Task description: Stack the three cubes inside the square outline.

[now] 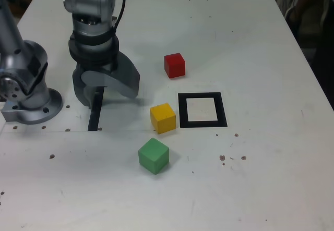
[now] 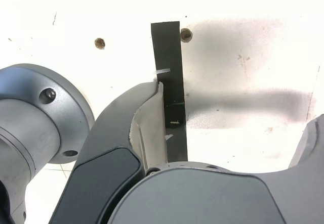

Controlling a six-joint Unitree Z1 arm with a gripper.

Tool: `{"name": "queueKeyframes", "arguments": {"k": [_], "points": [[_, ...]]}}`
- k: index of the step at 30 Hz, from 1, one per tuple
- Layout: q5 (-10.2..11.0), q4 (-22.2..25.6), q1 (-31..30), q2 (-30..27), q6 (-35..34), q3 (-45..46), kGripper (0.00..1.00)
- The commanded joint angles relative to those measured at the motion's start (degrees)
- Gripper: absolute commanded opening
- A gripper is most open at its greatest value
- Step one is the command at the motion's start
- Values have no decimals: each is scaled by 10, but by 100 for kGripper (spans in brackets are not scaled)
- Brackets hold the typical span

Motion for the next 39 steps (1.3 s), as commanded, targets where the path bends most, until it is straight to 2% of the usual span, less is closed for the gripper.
{"name": "queueKeyframes", "arguments": {"k": [1, 9, 13, 16, 22, 25, 32, 39], "points": [[-3, 2, -1, 1, 0, 0, 99], [-13, 13, -1, -8, 0, -3, 99], [-11, 32, -1, -20, 0, -12, 99], [-12, 68, 1, -24, 0, -34, 99], [-15, 186, 9, -26, 1, -122, 98], [-15, 220, 19, -22, 5, -162, 99], [-10, 247, 54, 16, 28, -265, 100], [-7, 269, 98, 75, 84, -355, 99]]}}
